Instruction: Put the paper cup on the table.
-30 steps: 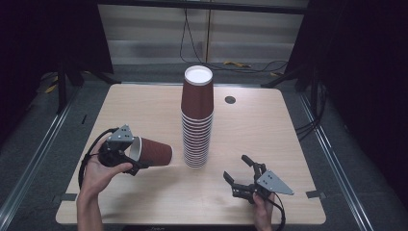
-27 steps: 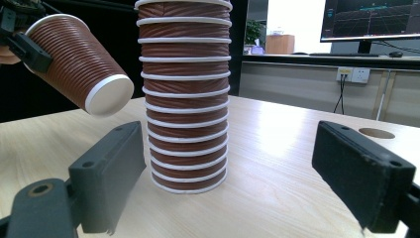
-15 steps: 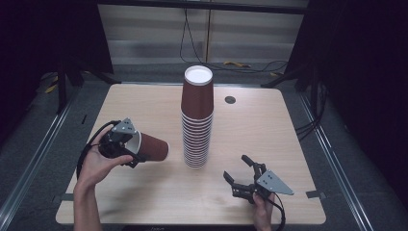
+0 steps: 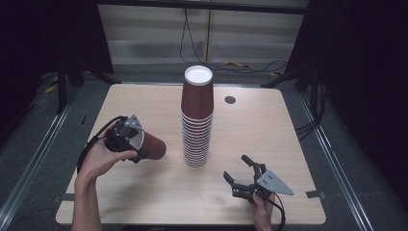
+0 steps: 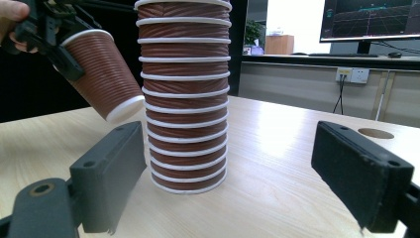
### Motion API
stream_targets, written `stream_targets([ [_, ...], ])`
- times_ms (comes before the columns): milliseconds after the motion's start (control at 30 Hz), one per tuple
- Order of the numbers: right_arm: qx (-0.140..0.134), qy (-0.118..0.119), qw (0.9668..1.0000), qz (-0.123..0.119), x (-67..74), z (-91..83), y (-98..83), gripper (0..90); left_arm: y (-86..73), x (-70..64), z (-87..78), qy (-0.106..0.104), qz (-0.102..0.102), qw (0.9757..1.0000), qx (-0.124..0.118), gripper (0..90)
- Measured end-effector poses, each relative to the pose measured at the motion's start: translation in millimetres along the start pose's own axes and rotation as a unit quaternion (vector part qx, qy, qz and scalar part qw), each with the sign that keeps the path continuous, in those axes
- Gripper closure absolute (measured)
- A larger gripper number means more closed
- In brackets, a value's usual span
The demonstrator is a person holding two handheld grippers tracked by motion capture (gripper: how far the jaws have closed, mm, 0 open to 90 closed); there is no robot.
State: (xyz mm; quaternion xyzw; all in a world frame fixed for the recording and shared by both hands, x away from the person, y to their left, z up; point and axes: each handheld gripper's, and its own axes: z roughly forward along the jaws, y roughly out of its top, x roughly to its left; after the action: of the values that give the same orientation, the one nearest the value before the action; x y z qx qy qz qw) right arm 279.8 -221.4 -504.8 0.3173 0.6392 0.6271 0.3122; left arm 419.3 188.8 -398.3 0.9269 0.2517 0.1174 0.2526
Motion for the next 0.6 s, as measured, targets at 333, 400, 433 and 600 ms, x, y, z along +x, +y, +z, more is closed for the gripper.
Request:
stream_targets([
  [333,0.0,0.0,1.0,0.0,0.0,0.0,0.0,13.0,20.0,9.6,13.4,0.003,0.025,0.9965,0.079,2.8],
  [400,0.0,0.0,1.0,0.0,0.0,0.0,0.0,13.0,22.5,11.2,16.5,0.006,0.024,0.9953,0.093,2.6],
  [433,0.0,0.0,1.0,0.0,0.0,0.0,0.0,13.0,23.6,11.5,17.9,0.007,0.027,0.995,0.096,2.6],
  [600,0.0,0.0,1.0,0.001,0.0,0.0,0.0,12.8,28.1,8.1,24.0,0.012,0.024,0.9945,0.101,2.1],
])
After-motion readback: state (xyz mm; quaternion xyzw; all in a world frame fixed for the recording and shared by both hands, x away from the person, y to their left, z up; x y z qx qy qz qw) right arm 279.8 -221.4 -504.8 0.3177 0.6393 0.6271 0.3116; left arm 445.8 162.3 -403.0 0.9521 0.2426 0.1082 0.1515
